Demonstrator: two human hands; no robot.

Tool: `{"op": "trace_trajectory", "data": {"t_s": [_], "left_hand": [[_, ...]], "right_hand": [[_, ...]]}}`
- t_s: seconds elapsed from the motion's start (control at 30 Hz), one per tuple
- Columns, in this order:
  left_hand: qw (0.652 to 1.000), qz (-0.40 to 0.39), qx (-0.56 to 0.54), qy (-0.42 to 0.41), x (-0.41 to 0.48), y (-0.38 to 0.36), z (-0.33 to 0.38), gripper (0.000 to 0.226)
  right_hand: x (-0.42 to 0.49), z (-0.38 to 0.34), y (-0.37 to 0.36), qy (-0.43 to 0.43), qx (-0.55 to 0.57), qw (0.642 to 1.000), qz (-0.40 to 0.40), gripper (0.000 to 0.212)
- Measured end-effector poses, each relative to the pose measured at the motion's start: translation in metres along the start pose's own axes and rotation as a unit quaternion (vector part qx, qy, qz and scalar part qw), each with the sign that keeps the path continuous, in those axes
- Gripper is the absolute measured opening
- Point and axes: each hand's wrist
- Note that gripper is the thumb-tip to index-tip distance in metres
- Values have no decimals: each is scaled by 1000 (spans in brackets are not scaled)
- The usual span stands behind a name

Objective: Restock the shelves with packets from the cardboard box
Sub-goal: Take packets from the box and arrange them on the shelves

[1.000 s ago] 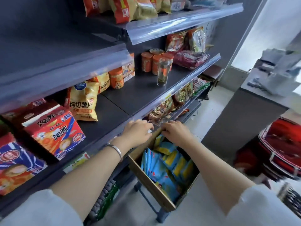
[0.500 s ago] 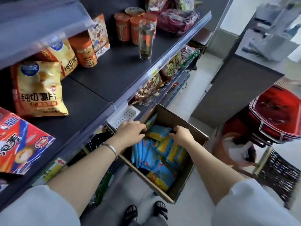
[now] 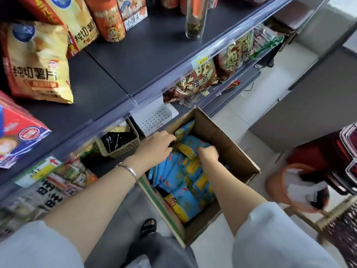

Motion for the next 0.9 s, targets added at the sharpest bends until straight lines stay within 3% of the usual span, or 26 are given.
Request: {"op": "trace_trajectory", "data": {"t_s": [0.2,0.33,0.53,0.67,0.9], "left_hand": [[997,51,50,24,17,-11,14,34],[992,79,97,4,38,-18,21,31],[985,68,155,36,74,-37,44,53],[975,100,192,50,91,-52,51,54],[976,19,196,91,87,-61,50,36]], "right_hand": [[6,-1,0,-24,72,997,31,40],[6,8,9,19,47,998,46,31],[9,25,11,32,61,997,37,30],[14,30,10,46,66,996,35,22],[11,28,13,77,78,994,18,21]]}}
Point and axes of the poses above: each hand's wrist, its own x-axis towards the middle knuckle, its own y-axis out of the back of the hand, z = x × y, and after that the axes turned 3 degrees about -z, right-handed
